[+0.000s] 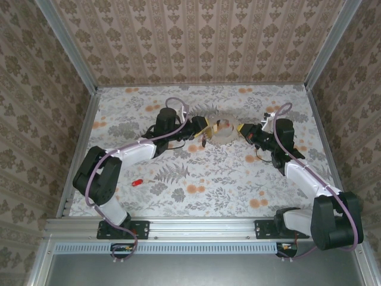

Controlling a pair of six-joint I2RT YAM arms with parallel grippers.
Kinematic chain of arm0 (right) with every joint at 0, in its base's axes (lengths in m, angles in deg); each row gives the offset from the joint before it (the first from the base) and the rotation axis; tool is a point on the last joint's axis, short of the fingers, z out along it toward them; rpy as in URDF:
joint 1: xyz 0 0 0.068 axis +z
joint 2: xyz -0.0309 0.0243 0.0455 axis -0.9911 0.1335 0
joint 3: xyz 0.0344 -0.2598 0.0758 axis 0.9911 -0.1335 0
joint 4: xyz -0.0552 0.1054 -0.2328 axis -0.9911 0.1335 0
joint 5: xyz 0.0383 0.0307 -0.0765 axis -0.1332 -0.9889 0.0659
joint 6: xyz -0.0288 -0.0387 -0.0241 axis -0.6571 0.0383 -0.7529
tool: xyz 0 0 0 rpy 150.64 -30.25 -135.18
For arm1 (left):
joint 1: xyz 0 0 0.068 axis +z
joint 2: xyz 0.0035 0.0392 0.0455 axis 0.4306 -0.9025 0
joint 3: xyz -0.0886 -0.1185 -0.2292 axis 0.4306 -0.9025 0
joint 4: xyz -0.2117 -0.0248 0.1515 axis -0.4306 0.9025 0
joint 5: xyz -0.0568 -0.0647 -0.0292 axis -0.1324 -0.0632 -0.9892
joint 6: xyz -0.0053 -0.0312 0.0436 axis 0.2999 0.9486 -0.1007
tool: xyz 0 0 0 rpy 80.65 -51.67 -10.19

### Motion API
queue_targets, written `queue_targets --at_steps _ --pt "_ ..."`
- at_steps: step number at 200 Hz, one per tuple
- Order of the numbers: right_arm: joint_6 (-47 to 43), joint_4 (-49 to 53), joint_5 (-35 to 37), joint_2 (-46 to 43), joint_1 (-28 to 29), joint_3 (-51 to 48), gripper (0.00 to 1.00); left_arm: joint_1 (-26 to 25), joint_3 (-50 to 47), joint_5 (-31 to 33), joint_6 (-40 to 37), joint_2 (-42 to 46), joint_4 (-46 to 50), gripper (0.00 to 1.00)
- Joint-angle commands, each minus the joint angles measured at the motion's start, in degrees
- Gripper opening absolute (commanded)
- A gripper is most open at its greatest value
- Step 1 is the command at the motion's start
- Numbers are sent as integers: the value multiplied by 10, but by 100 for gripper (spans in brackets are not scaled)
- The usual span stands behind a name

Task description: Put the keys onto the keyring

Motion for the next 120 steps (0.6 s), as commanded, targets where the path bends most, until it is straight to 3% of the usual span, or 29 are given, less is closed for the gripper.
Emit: queue_targets --at_steps 1,79,120 --pt "12 -53 -25 -15 6 25 6 -4 28 -24 8 -11 -25 55" --pt "-9 -71 -63 -17 10 32 10 -4 37 -51 -7 -5 -76 28" --pt "-49 -46 -79 -35 11 38 14 -3 49 -73 -38 12 -75 7"
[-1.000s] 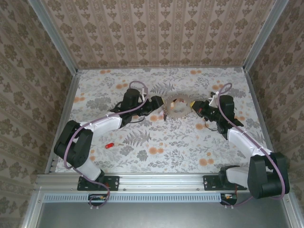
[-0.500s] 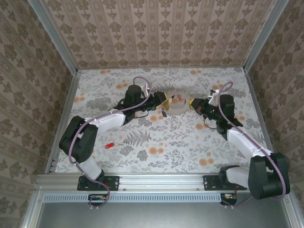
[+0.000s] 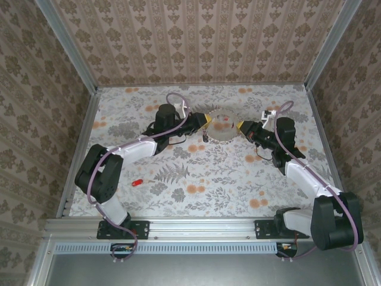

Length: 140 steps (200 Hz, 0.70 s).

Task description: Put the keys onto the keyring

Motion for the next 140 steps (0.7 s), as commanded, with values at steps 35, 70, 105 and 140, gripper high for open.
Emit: queue_targets --at_steps 35,70,105,140 --pt "-127 93 -29 -80 12 53 28 0 28 -60 -64 51 -31 0" --pt "-235 223 47 -147 12 73 45 10 30 -63 -107 93 -30 0" --pt "-311 268 108 -209 12 64 49 13 43 -73 -152 125 -14 0" --pt "-346 242 120 -255 12 39 54 14 51 -70 -181 145 2 0"
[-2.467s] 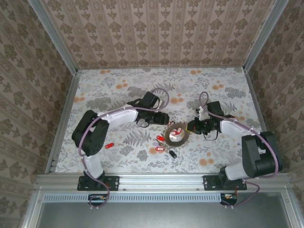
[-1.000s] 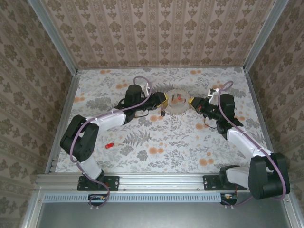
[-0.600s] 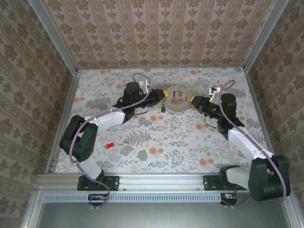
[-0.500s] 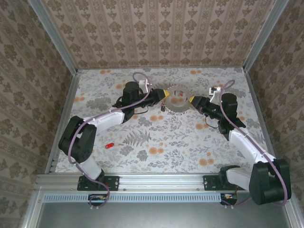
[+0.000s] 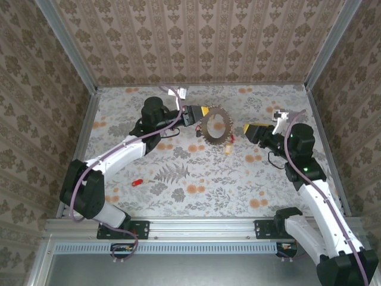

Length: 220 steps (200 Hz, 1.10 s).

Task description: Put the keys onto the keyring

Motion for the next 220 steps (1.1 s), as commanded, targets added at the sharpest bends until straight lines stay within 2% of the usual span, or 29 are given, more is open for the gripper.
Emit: queue_targets --at_steps 1,40,64,83,87,124,185,220 --pt "-55 0 33 -27 3 -15 54 3 29 -11 -40 31 -15 0" --pt "-68 -24 25 -41 3 -38 53 3 22 4 -35 33 -15 0" --pt "-38 -20 -17 -13 3 -32 54 7 13 21 -1 25 -33 0" --pt "16 -24 -43 27 3 -20 57 8 2 26 37 15 -66 0" --pt "30 -29 -51 35 3 -19 58 8 0 44 44 13 -70 0" --pt "199 -106 -111 131 10 -14 62 9 -21 78 93 -2 -95 0" --pt "325 -189 -108 234 41 -12 63 11 -56 101 186 -37 -203 0" --pt "358 -216 -123 283 49 6 62 10 -62 113 182 -33 -201 0"
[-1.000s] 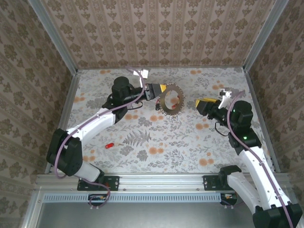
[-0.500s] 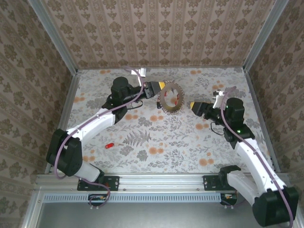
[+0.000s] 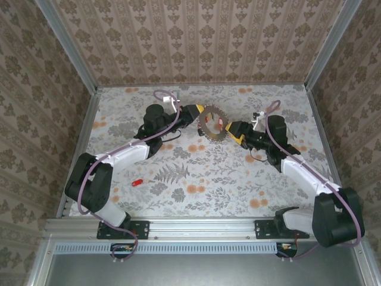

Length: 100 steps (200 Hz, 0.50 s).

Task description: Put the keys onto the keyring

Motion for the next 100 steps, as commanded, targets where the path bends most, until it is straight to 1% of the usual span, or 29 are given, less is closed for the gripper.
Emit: queue_targets --at_steps 1,16,53,78,100 --pt "54 -57 -23 23 8 23 62 1 3 12 24 10 -79 0" --pt "67 -76 -26 41 13 30 61 1 5 10 27 11 -81 0" --pt "95 -136 -38 81 19 46 52 1 1 14 44 7 -103 0" --pt "127 -203 -48 110 19 47 42 1 3 16 47 7 -108 0" --pt "128 -217 -47 112 19 51 31 1 2 17 45 8 -100 0"
